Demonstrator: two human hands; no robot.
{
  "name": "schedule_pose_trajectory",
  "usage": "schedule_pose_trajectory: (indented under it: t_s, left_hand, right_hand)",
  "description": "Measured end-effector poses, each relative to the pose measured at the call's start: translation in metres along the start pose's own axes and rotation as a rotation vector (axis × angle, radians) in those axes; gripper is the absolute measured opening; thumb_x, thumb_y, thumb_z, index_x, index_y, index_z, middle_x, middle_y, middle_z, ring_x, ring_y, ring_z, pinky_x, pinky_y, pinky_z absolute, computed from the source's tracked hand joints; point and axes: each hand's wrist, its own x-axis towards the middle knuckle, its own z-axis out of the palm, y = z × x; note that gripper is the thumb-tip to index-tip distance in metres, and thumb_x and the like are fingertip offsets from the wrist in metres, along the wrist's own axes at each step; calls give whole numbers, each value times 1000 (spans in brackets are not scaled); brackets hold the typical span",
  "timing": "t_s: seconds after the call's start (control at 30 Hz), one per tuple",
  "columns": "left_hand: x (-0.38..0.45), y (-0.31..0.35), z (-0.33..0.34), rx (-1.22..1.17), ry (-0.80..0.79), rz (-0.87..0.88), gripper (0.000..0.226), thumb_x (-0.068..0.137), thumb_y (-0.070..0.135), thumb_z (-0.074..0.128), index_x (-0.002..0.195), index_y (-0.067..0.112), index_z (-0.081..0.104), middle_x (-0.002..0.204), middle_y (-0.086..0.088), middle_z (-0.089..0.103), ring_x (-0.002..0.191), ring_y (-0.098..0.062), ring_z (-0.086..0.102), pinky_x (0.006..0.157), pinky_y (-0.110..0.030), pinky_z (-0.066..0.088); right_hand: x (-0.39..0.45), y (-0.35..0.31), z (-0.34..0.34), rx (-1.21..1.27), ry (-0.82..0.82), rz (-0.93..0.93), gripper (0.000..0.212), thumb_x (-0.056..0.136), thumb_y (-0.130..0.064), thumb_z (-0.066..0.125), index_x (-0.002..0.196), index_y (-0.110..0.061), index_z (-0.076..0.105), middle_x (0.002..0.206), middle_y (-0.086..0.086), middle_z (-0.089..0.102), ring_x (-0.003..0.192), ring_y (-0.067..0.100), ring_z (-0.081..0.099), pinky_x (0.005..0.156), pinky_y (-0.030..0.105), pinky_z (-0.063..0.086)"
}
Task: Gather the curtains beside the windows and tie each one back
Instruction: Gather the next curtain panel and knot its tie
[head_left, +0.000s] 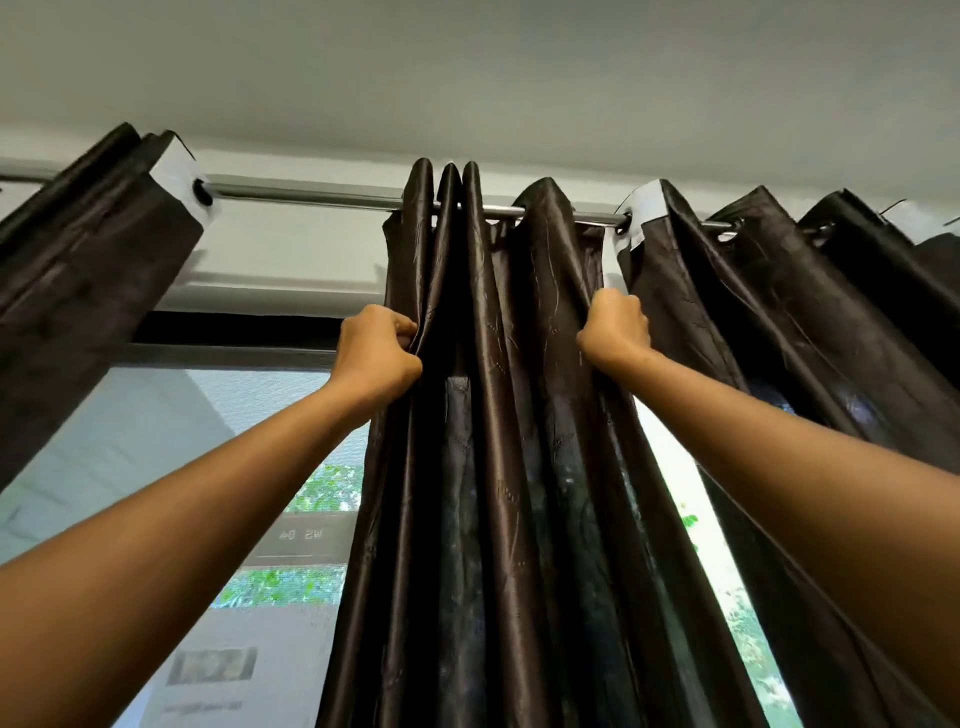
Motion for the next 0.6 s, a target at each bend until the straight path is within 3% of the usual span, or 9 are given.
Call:
schedule_pose_trajectory:
  t_s: [0.13, 0.27, 0.47, 0.6]
  left_hand:
    - [3, -6, -10, -49, -11, -62, 43, 70, -15, 59, 107, 4, 70, 98, -13, 72, 97, -23, 66, 91, -40, 53]
    - [5, -19, -31, -60, -46, -76, 47, 64, -13, 56, 104, 6, 72, 94, -12, 73, 95, -24, 68, 87, -43, 55]
    - [14, -58, -91, 31, -32, -99, 40, 66, -8, 56, 98, 7, 74, 92, -16, 73, 91, -27, 68, 85, -47, 55]
    - [16, -74, -118, -29, -60, -121, 40, 69, -14, 57, 101, 5, 72, 92, -14, 73, 89, -24, 69, 85, -48, 55]
  right_hand:
    - [4, -22, 7, 70, -65, -38, 16, 85, -3, 54, 100, -1, 59, 117, 23, 58, 113, 39, 53, 80, 35, 42]
    - [-6, -71, 22, 182, -145, -110, 34, 85, -7, 53, 117, -12, 65, 123, 16, 62, 117, 35, 55, 95, 35, 45]
    - [-38, -204, 69, 332, -233, -330, 32, 85, -8, 53, 115, -7, 63, 122, 18, 61, 114, 35, 56, 93, 35, 46]
    - [-33, -204, 71, 307, -306, -328, 33, 83, -7, 52, 114, -3, 64, 120, 17, 63, 114, 33, 57, 96, 36, 47]
